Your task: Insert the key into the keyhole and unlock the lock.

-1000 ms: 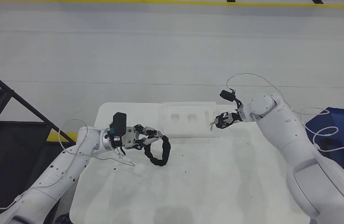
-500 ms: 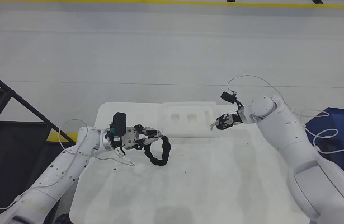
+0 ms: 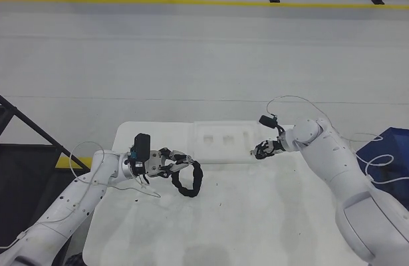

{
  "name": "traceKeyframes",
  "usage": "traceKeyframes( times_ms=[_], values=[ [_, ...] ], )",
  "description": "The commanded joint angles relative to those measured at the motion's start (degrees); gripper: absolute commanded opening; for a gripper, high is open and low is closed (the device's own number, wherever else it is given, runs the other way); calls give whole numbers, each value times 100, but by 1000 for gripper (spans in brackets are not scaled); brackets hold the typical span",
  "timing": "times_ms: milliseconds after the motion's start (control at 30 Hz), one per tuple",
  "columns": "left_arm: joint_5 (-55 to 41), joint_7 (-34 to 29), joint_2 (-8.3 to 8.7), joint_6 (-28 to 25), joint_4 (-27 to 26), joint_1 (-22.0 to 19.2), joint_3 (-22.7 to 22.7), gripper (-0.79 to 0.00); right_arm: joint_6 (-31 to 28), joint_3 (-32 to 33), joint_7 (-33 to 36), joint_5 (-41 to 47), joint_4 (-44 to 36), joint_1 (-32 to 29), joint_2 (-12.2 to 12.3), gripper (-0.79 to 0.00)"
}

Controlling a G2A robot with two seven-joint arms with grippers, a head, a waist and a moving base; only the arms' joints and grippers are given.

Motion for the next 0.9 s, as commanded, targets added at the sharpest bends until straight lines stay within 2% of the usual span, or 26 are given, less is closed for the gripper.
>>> traceKeyframes(
  times_ms=[0, 33, 67, 100, 367, 600, 700, 867],
  values=[
    [0, 0, 0, 0, 0, 0, 0, -785, -42, -10, -18, -38, 42, 37, -17, -536],
    [0, 0, 0, 0, 0, 0, 0, -785, -106, -15, 1, -63, 46, 58, -21, -357],
    [0, 0, 0, 0, 0, 0, 0, -785, -198, -24, 15, -104, 41, 83, -22, -80],
    [0, 0, 0, 0, 0, 0, 0, -785, -302, -36, 10, -162, 37, 107, -18, 0],
    [0, 0, 0, 0, 0, 0, 0, -785, -1681, -232, -238, -971, -297, 149, 67, 0],
    [0, 0, 0, 0, 0, 0, 0, -785, -2863, -344, -1036, -1713, -702, -5, 183, 0],
    [0, 0, 0, 0, 0, 0, 0, -785, -3066, -323, -1342, -1909, -779, -91, 247, 0],
    [0, 0, 0, 0, 0, 0, 0, -785, -3084, -314, -1380, -1922, -790, -96, 255, 0]
  ],
)
